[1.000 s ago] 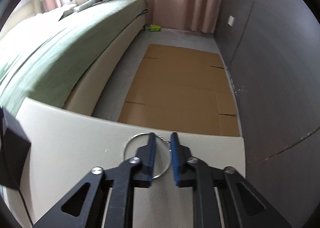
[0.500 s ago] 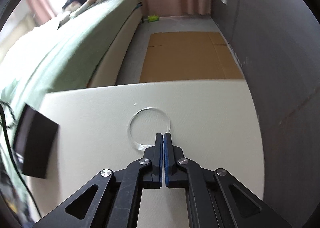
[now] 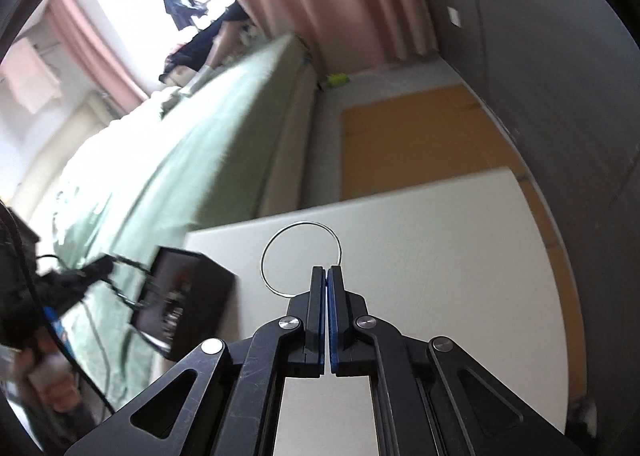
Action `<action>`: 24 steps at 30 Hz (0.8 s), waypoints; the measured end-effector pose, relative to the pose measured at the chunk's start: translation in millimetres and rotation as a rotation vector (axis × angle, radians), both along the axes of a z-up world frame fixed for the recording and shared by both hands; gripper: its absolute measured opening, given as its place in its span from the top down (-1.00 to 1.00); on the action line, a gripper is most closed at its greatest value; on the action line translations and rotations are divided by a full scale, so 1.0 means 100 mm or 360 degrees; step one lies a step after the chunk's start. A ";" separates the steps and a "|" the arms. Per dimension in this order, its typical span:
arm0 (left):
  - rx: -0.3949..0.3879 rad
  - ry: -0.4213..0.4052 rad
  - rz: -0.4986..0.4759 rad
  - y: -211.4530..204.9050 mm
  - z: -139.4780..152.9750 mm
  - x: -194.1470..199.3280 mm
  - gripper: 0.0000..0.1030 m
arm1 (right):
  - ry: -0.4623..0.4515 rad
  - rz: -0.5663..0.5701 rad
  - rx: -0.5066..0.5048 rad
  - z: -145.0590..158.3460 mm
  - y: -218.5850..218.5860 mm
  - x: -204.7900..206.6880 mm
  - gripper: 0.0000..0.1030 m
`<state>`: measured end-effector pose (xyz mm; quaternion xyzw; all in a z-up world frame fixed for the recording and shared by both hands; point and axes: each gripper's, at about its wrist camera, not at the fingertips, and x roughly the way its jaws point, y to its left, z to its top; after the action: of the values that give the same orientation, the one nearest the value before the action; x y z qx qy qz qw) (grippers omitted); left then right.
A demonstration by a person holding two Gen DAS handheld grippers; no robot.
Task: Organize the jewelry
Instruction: 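Drop the grey-blue bracelet into the box with the left gripper while the right gripper grasps the hoop, then lower the silver hoop into the box and open the right gripper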
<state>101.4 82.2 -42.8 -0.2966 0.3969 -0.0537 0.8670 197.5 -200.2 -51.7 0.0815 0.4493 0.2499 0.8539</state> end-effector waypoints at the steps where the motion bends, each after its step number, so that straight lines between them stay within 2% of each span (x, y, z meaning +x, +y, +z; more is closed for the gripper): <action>1: -0.0014 0.0006 -0.0002 -0.01 -0.01 0.02 0.80 | -0.0025 0.0021 0.0029 0.05 0.04 -0.04 0.96; 5: -0.0046 0.0061 -0.0040 -0.07 -0.07 0.10 0.70 | -0.0056 0.0098 0.0101 0.15 0.21 -0.12 0.96; 7: -0.0033 0.0105 -0.0026 -0.07 -0.10 0.12 0.36 | -0.0051 0.0133 0.0117 0.14 0.28 -0.13 0.96; 8: -0.0019 0.0099 -0.0007 -0.07 -0.08 0.12 0.28 | -0.0045 0.0148 0.0123 0.13 0.32 -0.14 0.96; 10: 0.0033 0.0060 0.0035 -0.04 -0.02 0.07 0.00 | -0.0035 0.0180 0.0139 0.11 0.38 -0.14 0.96; 13: 0.0086 0.0009 0.0071 0.01 0.08 0.01 -0.20 | -0.0037 0.0226 0.0173 0.13 0.44 -0.19 0.96; 16: 0.0104 -0.0013 0.0101 0.10 0.14 -0.05 -0.23 | -0.0054 0.0276 0.0193 0.14 0.54 -0.23 0.96; 24: 0.0052 -0.0021 0.0226 0.48 0.17 -0.19 -0.24 | -0.0020 0.0374 0.0250 0.11 0.87 -0.30 0.96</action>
<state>82.8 130.0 -25.8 -0.3094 0.3701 0.0125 0.8759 167.7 -112.9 -40.5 0.0934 0.4294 0.3832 0.8124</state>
